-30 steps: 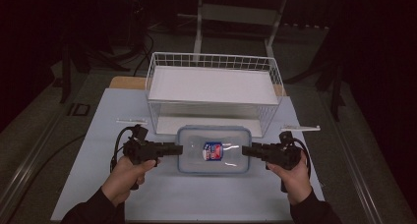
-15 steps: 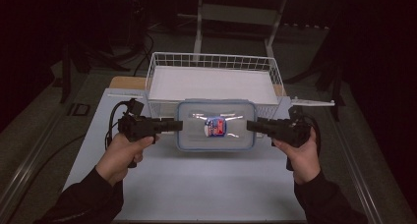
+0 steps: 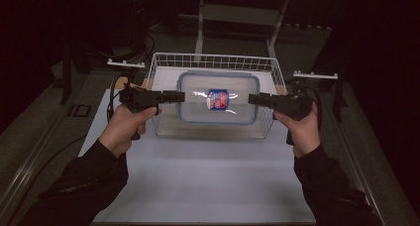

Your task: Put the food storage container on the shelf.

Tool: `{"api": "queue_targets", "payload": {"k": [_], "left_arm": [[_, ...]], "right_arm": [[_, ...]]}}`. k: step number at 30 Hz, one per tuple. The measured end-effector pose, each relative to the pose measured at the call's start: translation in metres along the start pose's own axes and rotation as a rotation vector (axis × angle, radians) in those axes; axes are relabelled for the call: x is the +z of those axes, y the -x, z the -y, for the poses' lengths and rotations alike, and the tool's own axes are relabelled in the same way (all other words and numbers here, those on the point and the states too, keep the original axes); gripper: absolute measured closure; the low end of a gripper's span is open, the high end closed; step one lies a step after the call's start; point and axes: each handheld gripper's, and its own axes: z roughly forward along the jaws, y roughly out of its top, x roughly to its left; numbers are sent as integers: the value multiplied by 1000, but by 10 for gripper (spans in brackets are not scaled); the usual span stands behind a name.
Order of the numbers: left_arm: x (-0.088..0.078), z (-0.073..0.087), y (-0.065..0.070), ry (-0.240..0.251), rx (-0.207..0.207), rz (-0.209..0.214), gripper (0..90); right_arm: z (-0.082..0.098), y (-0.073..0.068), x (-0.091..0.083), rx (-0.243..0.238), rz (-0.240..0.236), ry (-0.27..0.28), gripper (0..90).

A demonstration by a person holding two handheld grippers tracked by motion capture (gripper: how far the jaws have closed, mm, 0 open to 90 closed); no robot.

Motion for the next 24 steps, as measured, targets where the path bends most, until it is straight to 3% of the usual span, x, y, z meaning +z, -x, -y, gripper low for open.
{"api": "queue_targets", "payload": {"k": [3, 12, 18, 24], "left_arm": [[1, -9, -4, 22, -1, -5, 567], [14, -28, -26, 28, -49, -12, 562], [25, -28, -40, 13, -77, -24, 558], [29, -30, -46, 41, -98, -20, 558]], "right_arm": [[-8, 5, 5, 11, -3, 2, 528], [-29, 19, 18, 29, 26, 8, 527], [-32, 31, 25, 47, 50, -7, 525], [-35, 40, 30, 66, 48, -1, 524]]}}
